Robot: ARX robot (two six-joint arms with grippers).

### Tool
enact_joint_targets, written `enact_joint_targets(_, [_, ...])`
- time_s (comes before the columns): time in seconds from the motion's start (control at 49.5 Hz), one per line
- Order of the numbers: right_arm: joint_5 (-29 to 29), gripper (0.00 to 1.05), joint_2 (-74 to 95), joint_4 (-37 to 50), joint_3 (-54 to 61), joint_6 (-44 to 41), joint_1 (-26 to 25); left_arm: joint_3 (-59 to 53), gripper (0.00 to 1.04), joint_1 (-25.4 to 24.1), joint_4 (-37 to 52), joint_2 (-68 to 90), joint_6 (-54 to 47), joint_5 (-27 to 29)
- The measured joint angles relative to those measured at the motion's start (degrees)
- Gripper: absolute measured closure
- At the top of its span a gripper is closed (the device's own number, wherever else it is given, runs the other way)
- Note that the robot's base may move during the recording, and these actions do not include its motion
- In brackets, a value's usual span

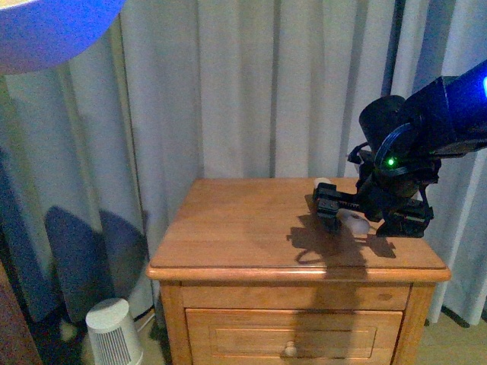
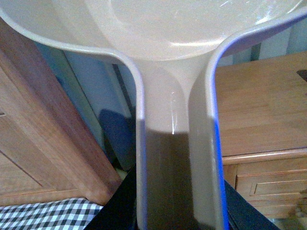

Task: Clean up trash

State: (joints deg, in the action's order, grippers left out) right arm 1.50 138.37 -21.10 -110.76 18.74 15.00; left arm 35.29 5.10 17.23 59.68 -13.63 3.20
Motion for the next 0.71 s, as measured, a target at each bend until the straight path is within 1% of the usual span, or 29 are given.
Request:
enact_joint_targets(0.101, [0.09,0.08,0.70,-0.35,-0.79,0.17,0.00,0.00,0.80,0.00,0.00,0.00,0.00,0.00])
enact_joint_targets(0.141, [0.44,0.13,0.90,-0.46,-1.38,0.17,0.00,0.00,0.80,0.00,0.00,0.00,0.00,0.00])
enact_joint_targets(0.162, [0.59,0.18,1.07,-0.50,-1.75,0.17,0.00,0.00,0.80,0.00,0.00,0.00,0.00,0.00])
enact_joint_targets(0.202, [0.68,0.22,1.09,-0.31,-1.84,0.17,0.02,0.00,0.80,0.00,0.00,0.00,0.00,0.00])
enact_joint_targets(0.303, [0.63,0.43,1.09,0.26,-1.33,0.17,0.04,0.00,0.80,0.00,0.00,0.00,0.00,0.00])
enact_joint_targets(0.545, [0.83,0.74,1.09,0.96,-0.11,0.20,0.09,0.00,0.80,0.00,0.00,0.00,0.00,0.00])
enact_joint_targets(0.626, [1.25,0.84,1.07,1.18,0.48,0.52,0.09,0.00,0.80,0.00,0.00,0.00,0.00,0.00])
enact_joint_targets(0.707, [1.07,0.85,1.07,1.62,1.03,0.59,0.04,0.00,0.80,0.00,0.00,0.00,0.00,0.00])
